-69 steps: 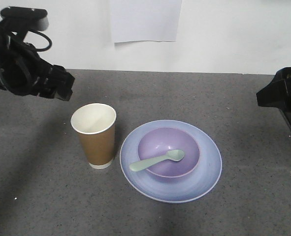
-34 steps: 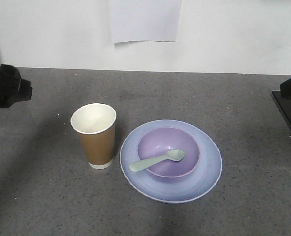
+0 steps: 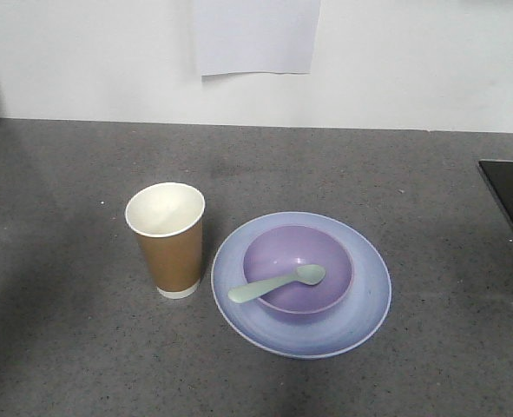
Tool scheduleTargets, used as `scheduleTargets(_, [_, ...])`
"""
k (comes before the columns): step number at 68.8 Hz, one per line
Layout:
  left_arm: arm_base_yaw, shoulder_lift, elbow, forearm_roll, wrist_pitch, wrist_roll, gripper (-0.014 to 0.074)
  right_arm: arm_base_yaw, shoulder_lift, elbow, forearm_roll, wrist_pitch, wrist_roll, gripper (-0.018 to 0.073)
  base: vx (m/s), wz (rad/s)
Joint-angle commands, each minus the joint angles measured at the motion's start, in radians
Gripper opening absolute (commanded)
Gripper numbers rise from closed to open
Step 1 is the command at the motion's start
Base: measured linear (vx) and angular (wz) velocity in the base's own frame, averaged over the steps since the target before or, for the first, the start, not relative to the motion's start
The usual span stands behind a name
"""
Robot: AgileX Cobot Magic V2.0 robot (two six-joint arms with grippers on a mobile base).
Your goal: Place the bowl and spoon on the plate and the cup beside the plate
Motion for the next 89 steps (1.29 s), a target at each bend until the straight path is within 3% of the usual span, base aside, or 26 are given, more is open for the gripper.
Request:
scheduleTargets(1, [-0.003, -0.073, 0.023, 0.025, -0.091, -0.014, 0.0485, -0.006, -0.073, 0.064, -0.008, -0.124, 0.005, 0.0587, 0.00, 0.00])
scheduleTargets(12, [-0.003, -0.158, 0.080, 0.025, -0.113, -0.014, 0.0477, -0.006, -0.184, 0.192, -0.008, -0.200, 0.005, 0.0581, 0.00, 0.00])
scheduleTargets(23, [-0.003, -0.188, 0.088, 0.034, -0.108, -0.014, 0.0375, -0.006, -0.251, 0.242, -0.008, -0.247, 0.005, 0.0502, 0.00, 0.00])
scheduleTargets(30, [-0.003, -0.187, 0.088, 0.034, -0.110, -0.013, 0.0230, -0.006, -0.270, 0.242, -0.008, -0.259, 0.005, 0.0382, 0.00, 0.00])
scheduleTargets(39, [-0.003, -0.187, 0.088, 0.034, -0.115, -0.013, -0.0002, -0.006, -0.270, 0.242, -0.008, -0.262, 0.005, 0.0151, 0.00, 0.00])
scheduleTargets(46, [-0.003, -0.187, 0.088, 0.034, -0.115, -0.012, -0.0008, -0.006, -0.270, 0.242, -0.008, -0.260, 0.005, -0.0017, 0.00, 0.00])
scheduleTargets(89, [-0.003, -0.187, 0.088, 0.031, -0.101, -0.012, -0.0008, -0.006, -0.270, 0.242, 0.000, -0.246, 0.005, -0.0011, 0.00, 0.00])
